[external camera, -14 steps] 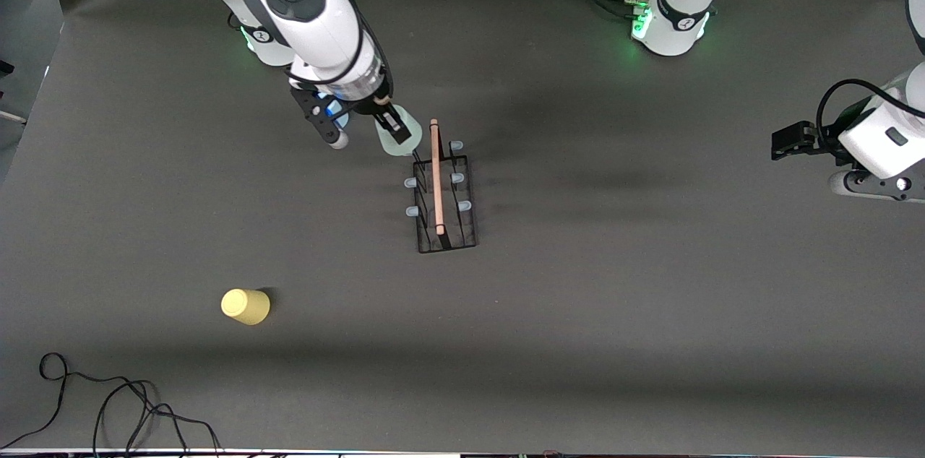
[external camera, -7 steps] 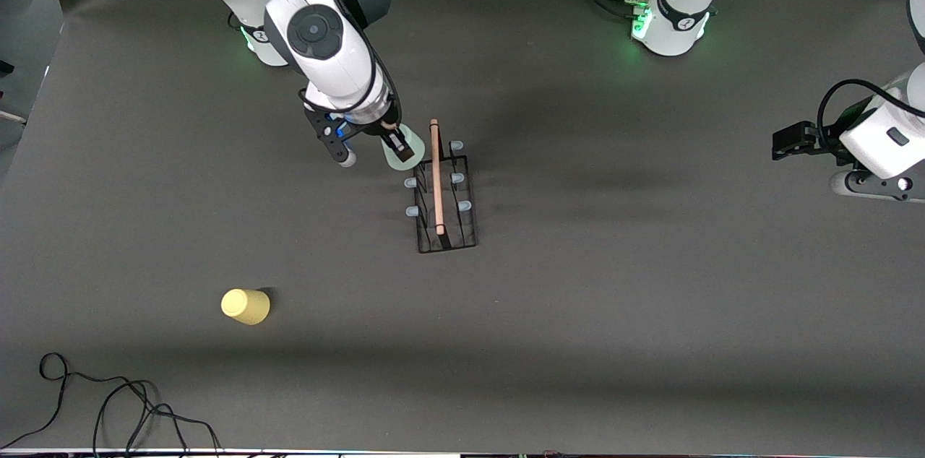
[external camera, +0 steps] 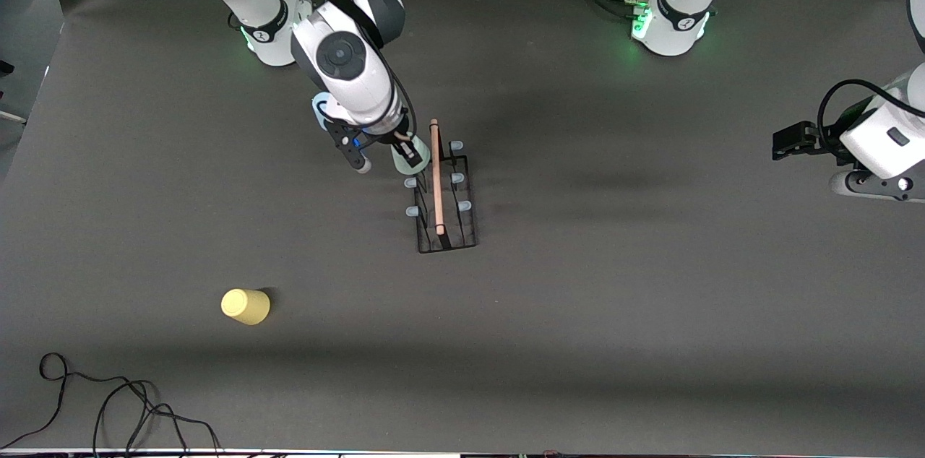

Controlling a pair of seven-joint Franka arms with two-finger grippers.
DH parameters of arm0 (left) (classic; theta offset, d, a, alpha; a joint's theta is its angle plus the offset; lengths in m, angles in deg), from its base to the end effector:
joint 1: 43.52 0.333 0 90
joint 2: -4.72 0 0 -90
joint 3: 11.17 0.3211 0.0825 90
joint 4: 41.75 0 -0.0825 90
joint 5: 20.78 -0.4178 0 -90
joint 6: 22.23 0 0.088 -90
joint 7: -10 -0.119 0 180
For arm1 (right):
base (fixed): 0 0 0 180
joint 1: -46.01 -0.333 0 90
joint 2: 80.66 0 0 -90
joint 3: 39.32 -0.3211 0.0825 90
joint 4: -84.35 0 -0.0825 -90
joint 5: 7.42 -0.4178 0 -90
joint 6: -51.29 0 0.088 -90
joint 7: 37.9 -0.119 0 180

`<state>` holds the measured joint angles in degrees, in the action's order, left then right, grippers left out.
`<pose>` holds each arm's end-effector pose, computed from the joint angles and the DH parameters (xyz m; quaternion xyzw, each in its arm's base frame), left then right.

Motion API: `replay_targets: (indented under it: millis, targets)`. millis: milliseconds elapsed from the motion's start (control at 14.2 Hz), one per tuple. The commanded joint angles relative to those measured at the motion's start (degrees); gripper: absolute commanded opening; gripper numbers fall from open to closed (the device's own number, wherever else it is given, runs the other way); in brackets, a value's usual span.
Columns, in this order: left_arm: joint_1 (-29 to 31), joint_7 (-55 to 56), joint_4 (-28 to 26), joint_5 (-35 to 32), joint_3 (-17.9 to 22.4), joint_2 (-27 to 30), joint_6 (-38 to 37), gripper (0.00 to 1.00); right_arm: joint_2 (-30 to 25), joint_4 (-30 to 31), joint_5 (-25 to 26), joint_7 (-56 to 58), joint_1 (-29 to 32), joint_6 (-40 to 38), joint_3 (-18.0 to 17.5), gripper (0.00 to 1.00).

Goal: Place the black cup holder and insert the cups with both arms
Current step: 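Carry the mint green cup with the right gripper over the rack, then lower the green cup onto a rack peg and open the right gripper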

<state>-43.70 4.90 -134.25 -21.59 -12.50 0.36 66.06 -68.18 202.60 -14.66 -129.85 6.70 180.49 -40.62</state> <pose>0.6005 -0.0137 0.5481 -0.9955 0.0578 0.0749 0.0038 0.4567 0.3974 0.2976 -0.8816 0.4690 0.0519 0.0082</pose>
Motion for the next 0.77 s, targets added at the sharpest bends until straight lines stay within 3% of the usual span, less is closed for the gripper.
replay_targets:
  millis: [0, 70, 140, 421, 702]
  targets:
    - [0.01, -0.09, -0.57, -0.25, 0.01, 1.02, -0.58, 1.0, 1.32, -0.03, -0.85, -1.56, -1.04, 1.84, 0.42, 0.49]
    - [0.01, -0.09, -0.57, -0.25, 0.01, 1.02, -0.58, 1.0, 1.32, -0.03, -0.85, -1.57, -0.95, 1.84, 0.51, 0.78]
    - [0.01, -0.09, -0.57, -0.25, 0.01, 1.02, -0.58, 1.0, 1.06, -0.12, -0.85, -1.65, -0.95, 1.67, 0.6, 0.91]
    - [0.01, -0.26, -0.57, -0.25, 0.1, 1.02, -0.58, 1.0, -0.52, -4.67, -0.94, -2.35, -0.51, -4.63, 1.04, 0.99]
    - [0.01, -0.35, -0.49, -0.25, 0.1, 1.02, -0.58, 1.0, -0.17, -19.94, -0.85, -0.95, -0.25, -21.41, 4.54, 1.0]
